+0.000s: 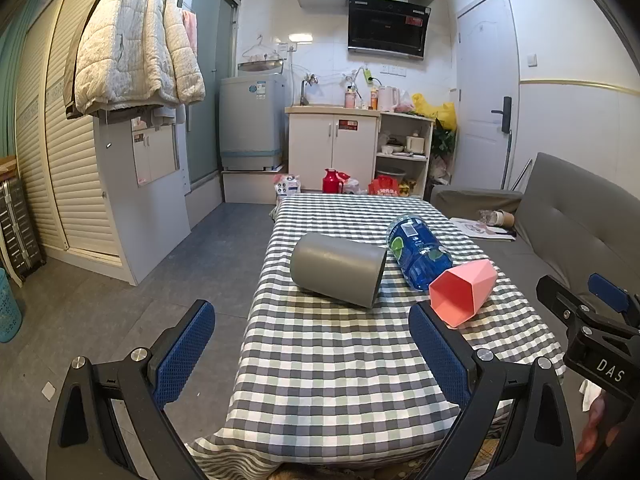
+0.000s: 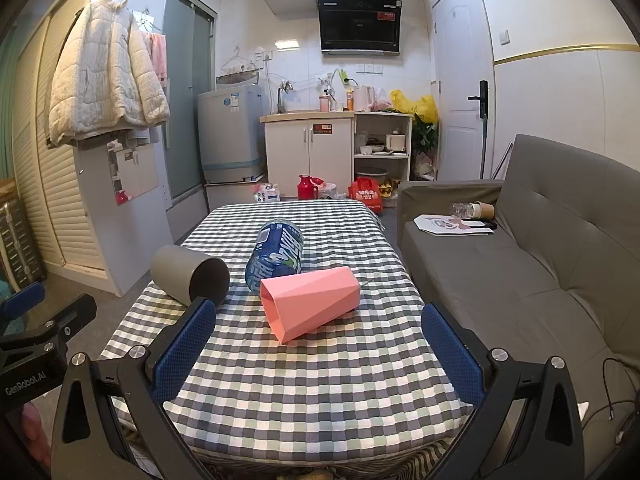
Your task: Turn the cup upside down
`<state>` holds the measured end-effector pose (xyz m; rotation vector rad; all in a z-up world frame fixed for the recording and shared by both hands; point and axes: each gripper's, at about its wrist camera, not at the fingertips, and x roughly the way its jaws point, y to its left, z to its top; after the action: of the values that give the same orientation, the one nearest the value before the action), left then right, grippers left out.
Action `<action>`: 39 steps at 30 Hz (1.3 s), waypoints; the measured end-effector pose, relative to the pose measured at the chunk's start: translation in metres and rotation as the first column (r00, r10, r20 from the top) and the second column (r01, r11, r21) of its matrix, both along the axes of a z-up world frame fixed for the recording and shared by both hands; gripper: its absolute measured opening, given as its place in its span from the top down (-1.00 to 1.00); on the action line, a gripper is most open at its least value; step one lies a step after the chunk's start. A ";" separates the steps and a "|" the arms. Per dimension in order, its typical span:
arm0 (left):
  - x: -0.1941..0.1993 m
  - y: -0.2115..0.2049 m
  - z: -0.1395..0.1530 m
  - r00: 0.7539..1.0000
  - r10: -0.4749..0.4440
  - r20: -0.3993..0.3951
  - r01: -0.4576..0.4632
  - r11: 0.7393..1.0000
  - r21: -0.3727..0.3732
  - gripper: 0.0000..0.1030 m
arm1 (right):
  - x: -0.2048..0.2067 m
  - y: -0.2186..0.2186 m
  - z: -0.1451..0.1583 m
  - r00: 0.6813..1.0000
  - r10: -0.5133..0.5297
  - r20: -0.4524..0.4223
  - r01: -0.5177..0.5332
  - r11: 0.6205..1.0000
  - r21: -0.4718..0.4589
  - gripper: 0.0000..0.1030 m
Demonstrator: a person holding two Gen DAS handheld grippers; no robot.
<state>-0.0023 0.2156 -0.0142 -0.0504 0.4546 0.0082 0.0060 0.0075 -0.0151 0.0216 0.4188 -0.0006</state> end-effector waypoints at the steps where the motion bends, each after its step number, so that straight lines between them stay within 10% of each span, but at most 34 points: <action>1: 0.000 0.000 0.000 1.000 0.000 0.000 0.000 1.000 0.000 -0.95 | 0.000 0.000 0.000 1.000 0.000 0.000 0.000 1.000 0.000 -0.99; 39: 0.010 0.020 -0.003 0.995 0.060 -0.083 -0.067 0.994 -0.090 -0.95 | 0.010 0.017 0.000 0.998 0.038 -0.044 -0.040 0.998 -0.055 -0.99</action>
<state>0.0080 0.2353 -0.0173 -0.1558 0.5330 0.0521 0.0159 0.0248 -0.0156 -0.0416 0.4618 0.0257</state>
